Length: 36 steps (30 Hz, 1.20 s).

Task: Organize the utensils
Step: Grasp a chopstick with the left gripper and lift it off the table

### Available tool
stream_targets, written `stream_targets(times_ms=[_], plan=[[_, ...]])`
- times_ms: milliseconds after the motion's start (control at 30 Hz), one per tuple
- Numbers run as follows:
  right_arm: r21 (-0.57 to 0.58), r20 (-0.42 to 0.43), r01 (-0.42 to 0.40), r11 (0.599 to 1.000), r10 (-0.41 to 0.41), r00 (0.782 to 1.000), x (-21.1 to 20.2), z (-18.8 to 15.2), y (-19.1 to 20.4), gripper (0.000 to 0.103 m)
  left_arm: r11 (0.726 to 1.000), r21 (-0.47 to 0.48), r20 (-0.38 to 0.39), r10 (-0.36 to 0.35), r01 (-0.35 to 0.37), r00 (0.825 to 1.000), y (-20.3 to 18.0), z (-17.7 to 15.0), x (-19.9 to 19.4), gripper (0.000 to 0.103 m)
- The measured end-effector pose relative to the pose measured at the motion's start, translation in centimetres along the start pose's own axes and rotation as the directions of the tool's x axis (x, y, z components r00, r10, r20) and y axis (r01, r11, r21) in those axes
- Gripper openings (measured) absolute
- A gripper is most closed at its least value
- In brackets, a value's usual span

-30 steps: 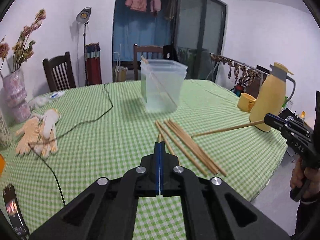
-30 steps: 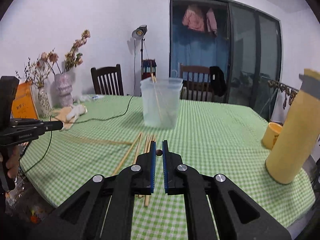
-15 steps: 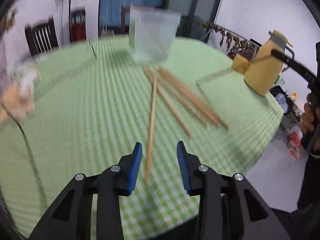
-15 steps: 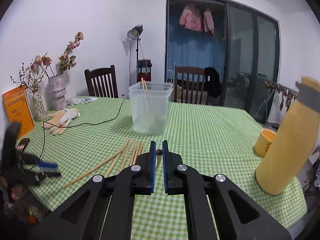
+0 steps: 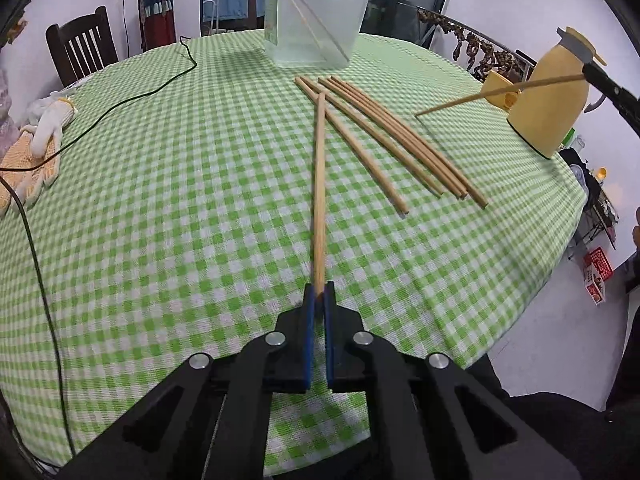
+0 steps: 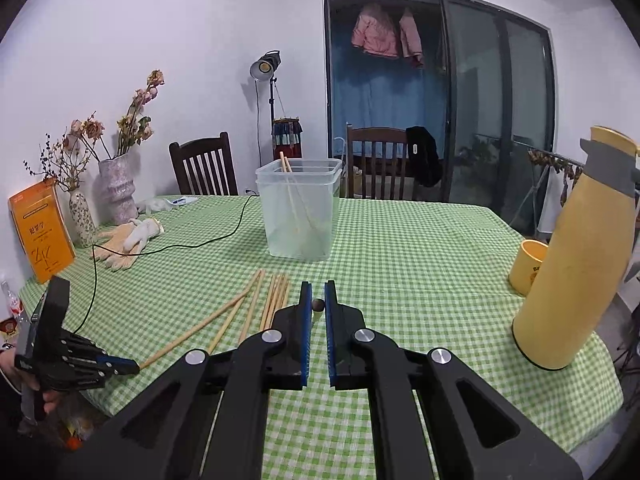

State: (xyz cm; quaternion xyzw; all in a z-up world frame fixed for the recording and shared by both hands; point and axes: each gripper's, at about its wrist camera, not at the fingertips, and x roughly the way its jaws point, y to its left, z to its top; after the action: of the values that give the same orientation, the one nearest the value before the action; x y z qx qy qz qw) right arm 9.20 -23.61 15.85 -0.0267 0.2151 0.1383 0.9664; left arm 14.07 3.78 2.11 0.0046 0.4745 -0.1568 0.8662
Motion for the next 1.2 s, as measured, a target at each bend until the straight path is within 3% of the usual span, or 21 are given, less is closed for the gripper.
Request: stream_targets(times_ms=[400,600,700,733,767,800,833,900,967,1100,1200], plan=[[-0.025,0.036,0.021,0.999,-0.021,0.999,0.1,1.8,-1.4,0.006,0.999,0.01,0.118,-0.036,0.035,0.992,1.7,5.5,-8.3,0.0],[-0.032,0.03,0.013,0.999,-0.012,0.999,2.2,3.3,-1.9,0.006,0.998,0.069,0.127,-0.014,0.005,0.992,2.1,11.2,-9.5,0.0],[-0.045,0.03,0.005,0.999,-0.004,1.0,3.0,4.5,-1.8,0.006,0.984,0.163,0.057,-0.084,0.074,0.995,1.1,13.2,-8.7,0.0],[-0.055,0.033,0.001,0.998,0.001,0.999,3.1,4.7,-1.7,0.006,0.977,0.206,0.044,-0.067,0.057,0.997,0.7,13.1,-7.9,0.0],[-0.063,0.032,-0.004,0.998,0.006,0.999,3.2,4.7,-1.6,0.006,0.975,0.22,0.038,-0.037,0.028,0.999,0.7,12.7,-7.1,0.015],[-0.066,0.035,-0.007,0.998,0.009,0.999,3.3,4.7,-1.6,0.006,0.974,0.224,0.005,-0.008,0.007,1.0,0.9,11.9,-5.9,0.037],[-0.067,0.038,-0.011,0.998,0.014,0.999,3.3,4.7,-1.6,0.006,0.975,0.221,-0.044,0.017,-0.007,0.999,1.4,10.8,-4.3,0.043],[-0.064,0.045,-0.027,0.998,0.03,0.999,3.2,4.5,-1.7,0.006,0.969,0.244,-0.079,0.048,-0.027,0.996,2.3,8.9,-2.3,0.043],[-0.059,0.054,-0.035,0.998,0.038,0.998,3.1,4.4,-1.9,0.007,0.968,0.226,-0.117,0.14,-0.111,0.983,4.2,7.5,-0.1,0.043],[-0.061,0.058,-0.036,0.997,0.04,0.998,3.0,4.3,-1.9,0.007,0.962,0.18,-0.119,0.227,-0.204,0.967,8.1,7.4,1.5,0.042],[-0.051,0.059,-0.027,0.998,0.031,0.998,3.0,4.3,-1.9,0.007,0.987,0.108,-0.183,0.138,-0.12,0.973,10.1,7.8,1.9,0.041]])
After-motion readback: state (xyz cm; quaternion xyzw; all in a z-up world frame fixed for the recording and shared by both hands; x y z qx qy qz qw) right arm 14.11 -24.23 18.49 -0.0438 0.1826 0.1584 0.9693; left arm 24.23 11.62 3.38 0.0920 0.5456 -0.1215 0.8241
